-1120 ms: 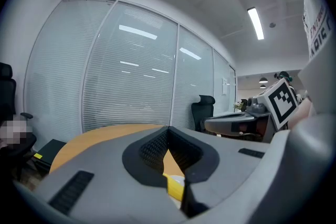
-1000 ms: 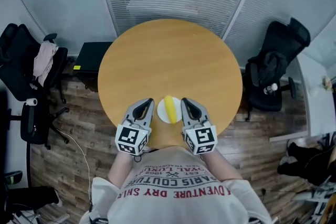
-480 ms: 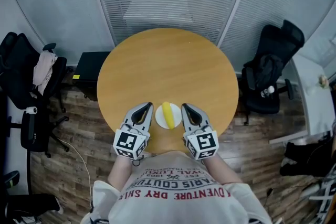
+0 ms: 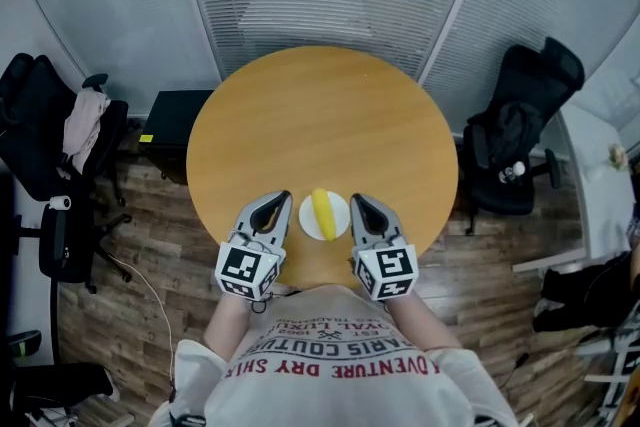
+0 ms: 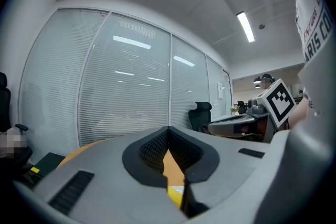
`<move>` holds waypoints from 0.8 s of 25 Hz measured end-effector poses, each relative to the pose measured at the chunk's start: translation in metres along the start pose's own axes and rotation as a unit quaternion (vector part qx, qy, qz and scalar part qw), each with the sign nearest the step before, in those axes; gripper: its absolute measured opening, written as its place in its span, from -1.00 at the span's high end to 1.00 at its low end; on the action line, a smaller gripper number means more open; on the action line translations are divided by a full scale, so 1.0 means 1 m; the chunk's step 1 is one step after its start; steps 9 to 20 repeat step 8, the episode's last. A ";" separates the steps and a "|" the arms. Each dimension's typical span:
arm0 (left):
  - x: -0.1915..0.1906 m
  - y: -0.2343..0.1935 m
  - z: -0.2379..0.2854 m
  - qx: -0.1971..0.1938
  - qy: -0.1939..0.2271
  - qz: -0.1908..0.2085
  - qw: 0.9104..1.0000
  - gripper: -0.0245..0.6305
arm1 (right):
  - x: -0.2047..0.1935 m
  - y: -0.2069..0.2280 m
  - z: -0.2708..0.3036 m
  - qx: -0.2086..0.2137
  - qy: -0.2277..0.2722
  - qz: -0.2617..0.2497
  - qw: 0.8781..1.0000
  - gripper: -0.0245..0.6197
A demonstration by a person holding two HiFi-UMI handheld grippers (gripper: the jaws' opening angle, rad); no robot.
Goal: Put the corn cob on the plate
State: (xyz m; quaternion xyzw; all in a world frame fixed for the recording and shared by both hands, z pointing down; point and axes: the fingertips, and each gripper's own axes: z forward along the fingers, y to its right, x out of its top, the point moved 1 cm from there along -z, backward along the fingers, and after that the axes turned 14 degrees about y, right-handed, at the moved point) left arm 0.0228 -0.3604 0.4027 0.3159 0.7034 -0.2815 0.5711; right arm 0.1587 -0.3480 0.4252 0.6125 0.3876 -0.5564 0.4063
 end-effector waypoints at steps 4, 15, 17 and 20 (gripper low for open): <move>0.001 -0.004 0.000 0.002 0.002 -0.004 1.000 0.82 | -0.001 0.003 0.003 -0.010 -0.007 0.014 1.000 0.83; 0.001 -0.008 0.005 0.003 0.009 -0.003 1.000 0.82 | 0.003 0.014 0.009 -0.020 -0.002 0.012 1.000 0.83; 0.001 -0.008 0.005 0.003 0.009 -0.003 1.000 0.82 | 0.003 0.014 0.009 -0.020 -0.002 0.012 1.000 0.83; 0.001 -0.008 0.005 0.003 0.009 -0.003 1.000 0.82 | 0.003 0.014 0.009 -0.020 -0.002 0.012 1.000 0.83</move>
